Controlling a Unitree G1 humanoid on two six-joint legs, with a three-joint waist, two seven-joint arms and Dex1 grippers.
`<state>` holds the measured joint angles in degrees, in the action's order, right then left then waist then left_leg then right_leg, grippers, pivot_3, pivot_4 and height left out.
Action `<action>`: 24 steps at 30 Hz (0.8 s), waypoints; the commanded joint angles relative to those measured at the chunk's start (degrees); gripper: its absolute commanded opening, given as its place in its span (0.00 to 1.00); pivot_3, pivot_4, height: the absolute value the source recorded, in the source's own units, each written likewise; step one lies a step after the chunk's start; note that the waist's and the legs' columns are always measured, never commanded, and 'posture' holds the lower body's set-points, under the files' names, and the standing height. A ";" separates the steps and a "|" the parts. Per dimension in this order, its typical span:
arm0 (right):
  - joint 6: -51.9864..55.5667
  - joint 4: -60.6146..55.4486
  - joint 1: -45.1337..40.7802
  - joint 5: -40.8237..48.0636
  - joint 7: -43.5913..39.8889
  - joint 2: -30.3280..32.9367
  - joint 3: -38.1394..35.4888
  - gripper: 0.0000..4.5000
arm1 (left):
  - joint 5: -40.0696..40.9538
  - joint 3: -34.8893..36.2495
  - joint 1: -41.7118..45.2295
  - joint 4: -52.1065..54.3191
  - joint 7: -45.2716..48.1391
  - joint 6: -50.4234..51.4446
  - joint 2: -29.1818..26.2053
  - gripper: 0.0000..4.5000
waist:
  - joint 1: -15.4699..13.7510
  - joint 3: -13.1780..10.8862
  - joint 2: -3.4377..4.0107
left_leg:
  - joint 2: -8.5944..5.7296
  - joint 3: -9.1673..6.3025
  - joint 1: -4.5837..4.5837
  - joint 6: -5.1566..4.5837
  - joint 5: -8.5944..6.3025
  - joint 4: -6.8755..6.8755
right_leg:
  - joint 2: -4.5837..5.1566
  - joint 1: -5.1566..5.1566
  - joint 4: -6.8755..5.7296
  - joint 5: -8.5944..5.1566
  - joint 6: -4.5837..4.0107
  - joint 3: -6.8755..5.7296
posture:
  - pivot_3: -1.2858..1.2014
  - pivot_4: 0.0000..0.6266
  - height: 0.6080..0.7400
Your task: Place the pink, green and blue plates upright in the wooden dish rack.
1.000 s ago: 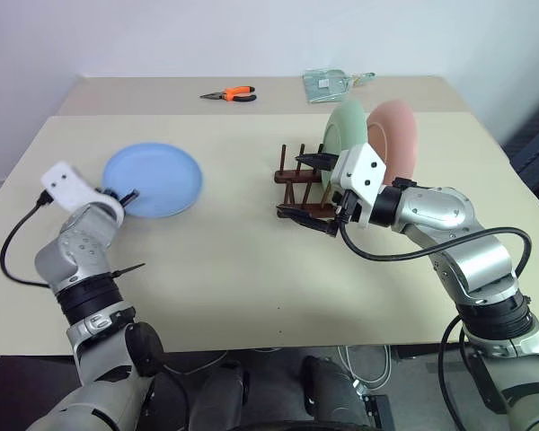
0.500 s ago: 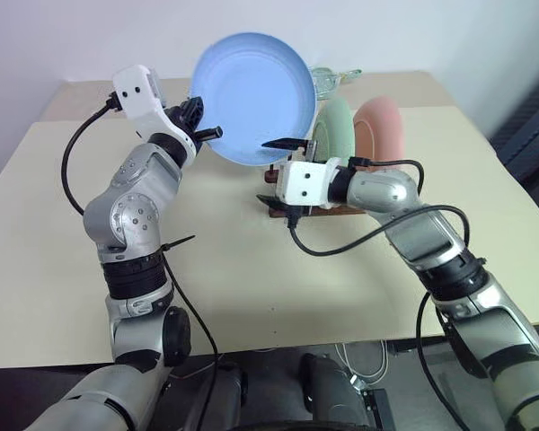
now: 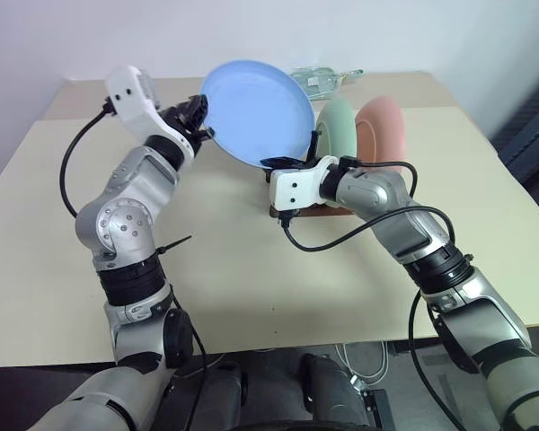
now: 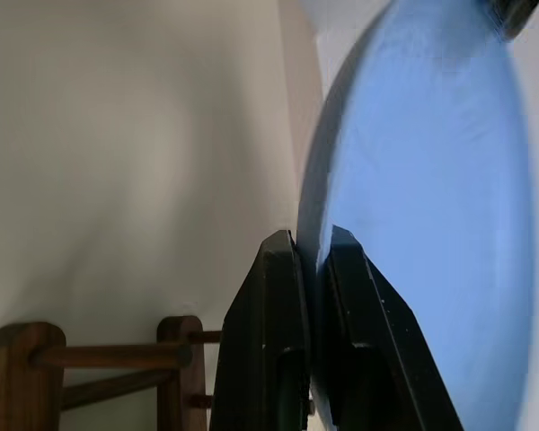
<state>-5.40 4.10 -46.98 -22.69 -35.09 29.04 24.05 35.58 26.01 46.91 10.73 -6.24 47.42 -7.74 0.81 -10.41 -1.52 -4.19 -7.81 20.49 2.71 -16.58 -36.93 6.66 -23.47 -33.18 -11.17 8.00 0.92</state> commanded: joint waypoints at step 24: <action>58.64 -25.30 4.43 67.22 28.27 -29.72 -36.84 0.00 | -18.13 -28.26 -32.39 -0.16 40.51 -27.92 -18.78 0.65 | 0.17 0.01 0.28 | 0.11 -0.01 0.00 -0.05 0.02 0.68 | -0.19 -0.63 -0.12 0.18 -0.40 0.20 | 0.52 0.24 1.00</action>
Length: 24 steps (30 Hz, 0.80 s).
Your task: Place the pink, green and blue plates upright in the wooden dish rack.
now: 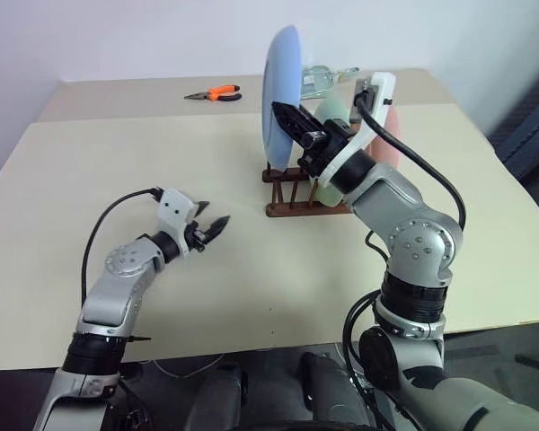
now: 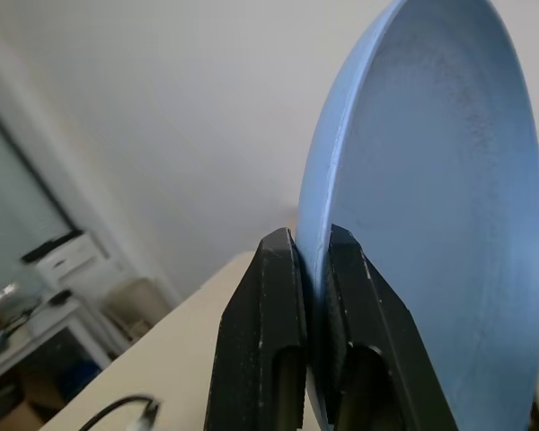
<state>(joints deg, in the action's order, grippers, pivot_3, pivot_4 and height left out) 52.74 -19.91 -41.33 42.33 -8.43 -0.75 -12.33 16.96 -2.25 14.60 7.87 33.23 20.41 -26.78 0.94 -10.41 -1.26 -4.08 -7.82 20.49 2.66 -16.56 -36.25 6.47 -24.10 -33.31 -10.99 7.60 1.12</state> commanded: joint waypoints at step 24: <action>-19.81 -5.73 -0.25 -11.65 -22.12 33.89 4.79 0.79 | -2.43 -1.65 -0.46 3.38 1.54 0.11 2.47 0.66 | -0.38 0.05 -0.03 | 0.01 0.08 -0.01 -0.02 0.02 -0.03 | -0.01 0.15 0.15 -0.01 0.04 -0.01 | 0.52 0.24 1.00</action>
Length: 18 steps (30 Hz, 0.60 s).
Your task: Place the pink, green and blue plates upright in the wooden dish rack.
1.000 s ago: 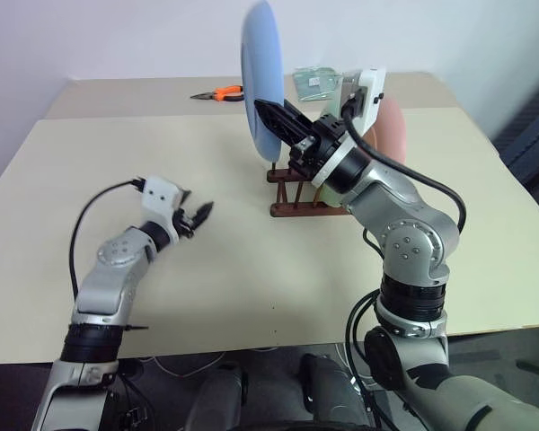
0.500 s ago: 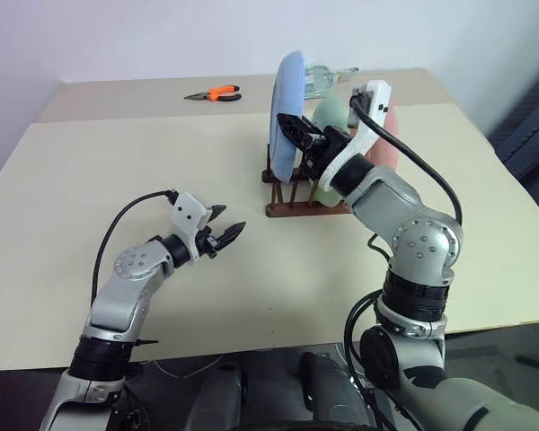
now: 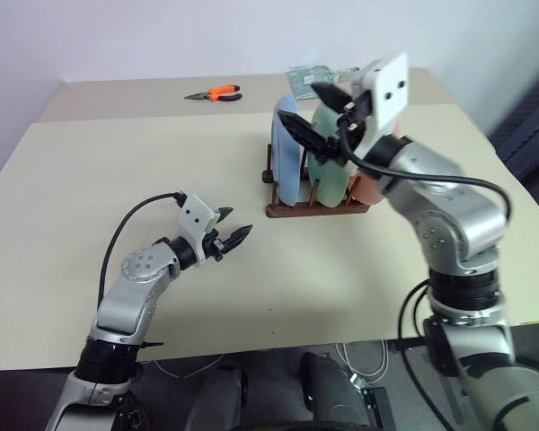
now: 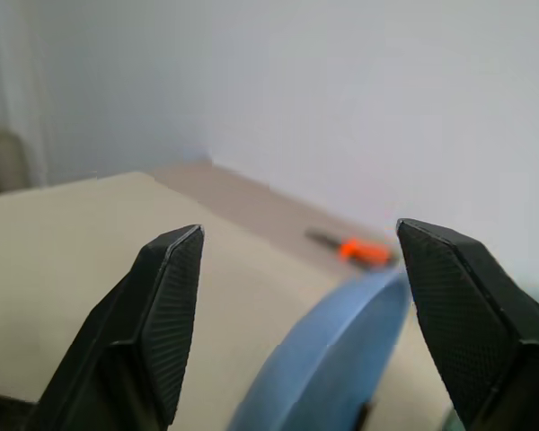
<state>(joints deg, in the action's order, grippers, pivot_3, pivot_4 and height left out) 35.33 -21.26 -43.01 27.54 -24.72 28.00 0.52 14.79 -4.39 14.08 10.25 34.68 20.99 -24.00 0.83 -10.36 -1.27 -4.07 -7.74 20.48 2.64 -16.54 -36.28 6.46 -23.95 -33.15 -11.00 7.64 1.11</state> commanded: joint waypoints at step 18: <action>-10.20 8.57 39.84 -2.43 -20.40 18.70 -24.38 0.79 | -4.11 5.66 -0.57 -10.83 0.96 -8.86 -6.80 0.66 | -0.35 0.04 -0.01 | 0.09 0.28 -0.21 -0.17 -0.11 -0.14 | 0.19 0.38 0.14 -0.30 0.10 -0.08 | 0.52 0.24 1.00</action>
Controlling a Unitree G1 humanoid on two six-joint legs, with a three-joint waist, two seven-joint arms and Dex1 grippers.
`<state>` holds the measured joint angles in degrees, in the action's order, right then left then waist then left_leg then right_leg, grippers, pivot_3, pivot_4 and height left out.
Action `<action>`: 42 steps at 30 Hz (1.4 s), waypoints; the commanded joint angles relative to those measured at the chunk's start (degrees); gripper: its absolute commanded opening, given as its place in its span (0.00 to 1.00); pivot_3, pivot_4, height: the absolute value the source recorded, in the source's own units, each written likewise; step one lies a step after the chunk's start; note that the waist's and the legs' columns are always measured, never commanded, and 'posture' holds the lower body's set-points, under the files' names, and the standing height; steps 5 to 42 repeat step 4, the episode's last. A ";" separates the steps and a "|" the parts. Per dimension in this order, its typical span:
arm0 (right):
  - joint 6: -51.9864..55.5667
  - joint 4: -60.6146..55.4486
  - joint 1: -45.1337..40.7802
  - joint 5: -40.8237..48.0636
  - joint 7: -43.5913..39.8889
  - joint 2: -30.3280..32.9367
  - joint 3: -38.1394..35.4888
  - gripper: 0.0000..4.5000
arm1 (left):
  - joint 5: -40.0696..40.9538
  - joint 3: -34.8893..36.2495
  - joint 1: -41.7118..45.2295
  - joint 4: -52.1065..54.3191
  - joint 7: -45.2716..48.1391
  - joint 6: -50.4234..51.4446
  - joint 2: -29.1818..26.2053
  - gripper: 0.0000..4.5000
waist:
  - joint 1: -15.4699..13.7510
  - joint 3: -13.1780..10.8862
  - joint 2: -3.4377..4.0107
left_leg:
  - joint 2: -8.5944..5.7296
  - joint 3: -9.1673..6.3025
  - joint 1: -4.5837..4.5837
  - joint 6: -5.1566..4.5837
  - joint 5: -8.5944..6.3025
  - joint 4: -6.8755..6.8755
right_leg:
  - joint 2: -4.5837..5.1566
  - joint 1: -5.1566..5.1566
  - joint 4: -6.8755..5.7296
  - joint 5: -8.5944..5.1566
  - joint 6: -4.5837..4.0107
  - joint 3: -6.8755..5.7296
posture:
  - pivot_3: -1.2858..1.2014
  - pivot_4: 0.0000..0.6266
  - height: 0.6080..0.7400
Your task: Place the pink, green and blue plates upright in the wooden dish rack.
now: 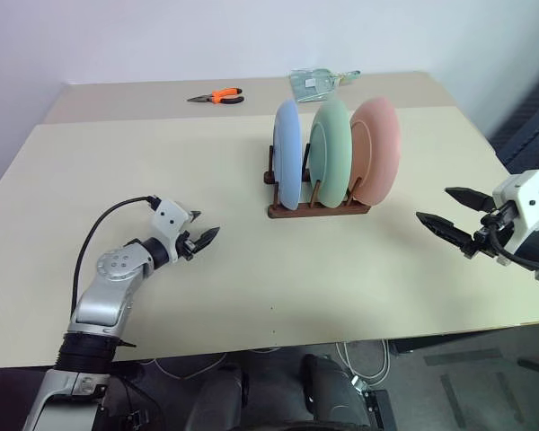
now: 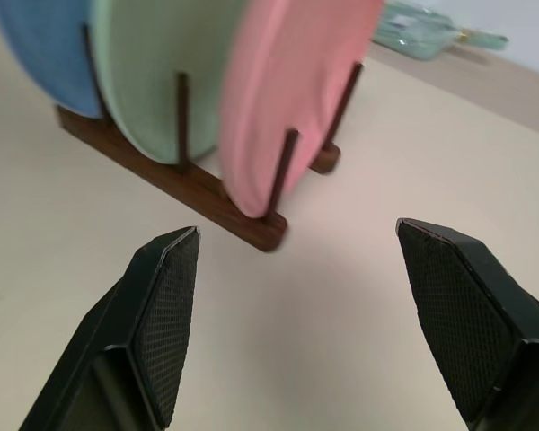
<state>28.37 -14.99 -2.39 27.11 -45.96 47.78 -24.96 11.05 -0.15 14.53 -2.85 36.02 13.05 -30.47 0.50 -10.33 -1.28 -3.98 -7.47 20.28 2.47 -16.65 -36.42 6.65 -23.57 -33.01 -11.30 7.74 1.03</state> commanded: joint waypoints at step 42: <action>-5.60 6.61 -2.80 -3.15 1.07 -3.04 3.71 0.79 | 0.14 1.84 -3.16 6.31 -1.61 0.54 0.45 0.66 | -0.05 0.00 0.00 | -0.09 -0.01 0.09 -0.03 -0.02 0.01 | 0.12 -0.08 0.01 0.18 0.06 0.02 | 0.52 0.24 1.00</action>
